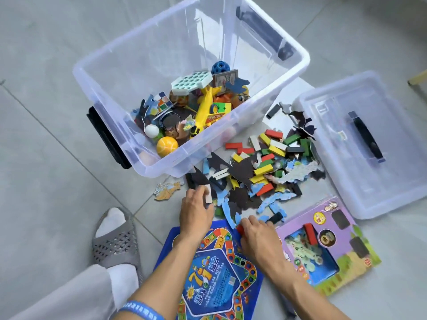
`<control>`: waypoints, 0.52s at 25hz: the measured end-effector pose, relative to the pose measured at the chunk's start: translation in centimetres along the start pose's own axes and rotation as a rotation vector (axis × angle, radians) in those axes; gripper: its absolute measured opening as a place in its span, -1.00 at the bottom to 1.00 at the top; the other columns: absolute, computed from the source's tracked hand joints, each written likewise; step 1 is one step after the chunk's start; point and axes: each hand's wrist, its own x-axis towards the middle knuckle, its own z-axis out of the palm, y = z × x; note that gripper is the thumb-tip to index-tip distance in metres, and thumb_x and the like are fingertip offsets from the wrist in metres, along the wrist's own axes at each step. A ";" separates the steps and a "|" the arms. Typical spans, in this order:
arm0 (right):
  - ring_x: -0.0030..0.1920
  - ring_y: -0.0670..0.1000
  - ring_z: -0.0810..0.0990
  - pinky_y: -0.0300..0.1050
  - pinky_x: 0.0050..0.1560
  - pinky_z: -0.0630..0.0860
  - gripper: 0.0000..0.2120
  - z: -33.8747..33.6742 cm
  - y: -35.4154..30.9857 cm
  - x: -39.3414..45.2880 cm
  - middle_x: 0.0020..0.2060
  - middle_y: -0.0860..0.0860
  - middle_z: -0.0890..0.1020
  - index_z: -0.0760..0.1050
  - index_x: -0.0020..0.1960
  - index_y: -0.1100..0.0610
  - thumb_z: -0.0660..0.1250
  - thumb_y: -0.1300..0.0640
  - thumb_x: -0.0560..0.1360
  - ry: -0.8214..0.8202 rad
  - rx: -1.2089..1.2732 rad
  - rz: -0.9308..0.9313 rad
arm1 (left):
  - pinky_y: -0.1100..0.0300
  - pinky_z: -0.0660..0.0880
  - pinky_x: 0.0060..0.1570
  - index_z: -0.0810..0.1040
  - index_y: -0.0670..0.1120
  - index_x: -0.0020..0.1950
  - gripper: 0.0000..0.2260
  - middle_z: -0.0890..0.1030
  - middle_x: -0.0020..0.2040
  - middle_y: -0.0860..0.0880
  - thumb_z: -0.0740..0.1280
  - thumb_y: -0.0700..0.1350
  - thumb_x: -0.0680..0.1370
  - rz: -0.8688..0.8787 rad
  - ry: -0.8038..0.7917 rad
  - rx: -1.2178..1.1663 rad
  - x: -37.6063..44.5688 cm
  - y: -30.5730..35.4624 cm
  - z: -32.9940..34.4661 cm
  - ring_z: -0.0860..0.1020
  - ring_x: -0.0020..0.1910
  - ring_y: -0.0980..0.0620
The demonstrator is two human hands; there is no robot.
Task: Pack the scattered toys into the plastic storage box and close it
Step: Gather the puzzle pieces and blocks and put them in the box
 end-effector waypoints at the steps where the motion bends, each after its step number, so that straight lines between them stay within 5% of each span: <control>1: -0.28 0.16 0.57 0.04 -0.20 0.44 -0.93 0.2 0.3 0.2 -0.24 0.04 0.55 0.48 -0.12 0.09 0.29 0.15 0.40 0.005 0.012 -0.016 | 0.16 0.43 -0.12 0.46 -0.02 0.09 -0.73 0.51 0.05 -0.03 0.46 -0.15 0.46 0.034 0.019 0.025 0.2 0.2 0.4 0.52 0.00 -0.05; 5: -0.17 0.12 0.55 0.00 -0.14 0.45 -0.90 -0.4 1.8 0.5 -0.14 0.01 0.57 0.48 -0.01 0.05 0.24 0.10 0.50 0.004 0.048 -0.065 | 0.13 0.48 -0.13 0.38 -0.04 0.14 -0.66 0.53 0.06 -0.06 0.44 -0.20 0.47 0.027 0.070 0.007 0.4 1.1 1.5 0.56 -0.02 -0.07; 8: -0.15 0.09 0.50 -0.08 -0.22 0.34 -0.98 -1.1 1.5 1.0 -0.18 0.02 0.57 0.41 -0.16 0.08 0.25 0.16 0.42 -0.023 0.250 -0.019 | 0.18 0.38 -0.12 0.38 -0.01 0.23 -0.61 0.50 0.09 -0.03 0.37 -0.26 0.47 -0.116 0.045 -0.130 0.6 1.4 1.0 0.49 -0.05 0.01; 11: -0.24 -0.02 0.52 -0.15 -0.31 0.40 -0.86 -1.3 0.7 0.8 -0.29 -0.07 0.58 0.41 -0.24 0.05 0.35 0.13 0.44 0.042 0.536 0.223 | 0.22 0.32 -0.16 0.47 -0.04 0.02 -0.82 0.50 0.01 -0.02 0.33 -0.23 0.46 -0.222 0.065 -0.250 0.8 1.2 0.5 0.46 -0.12 0.03; 13: -0.32 -0.05 0.53 -0.16 -0.32 0.45 -0.81 -2.2 0.2 0.7 -0.34 0.00 0.62 0.43 -0.28 0.12 0.44 0.21 0.41 0.097 0.969 0.438 | 0.18 0.46 -0.21 0.51 -0.05 -0.08 -0.87 0.58 -0.05 -0.08 0.34 -0.26 0.45 -0.399 0.077 -0.565 1.0 1.0 0.4 0.53 -0.16 0.01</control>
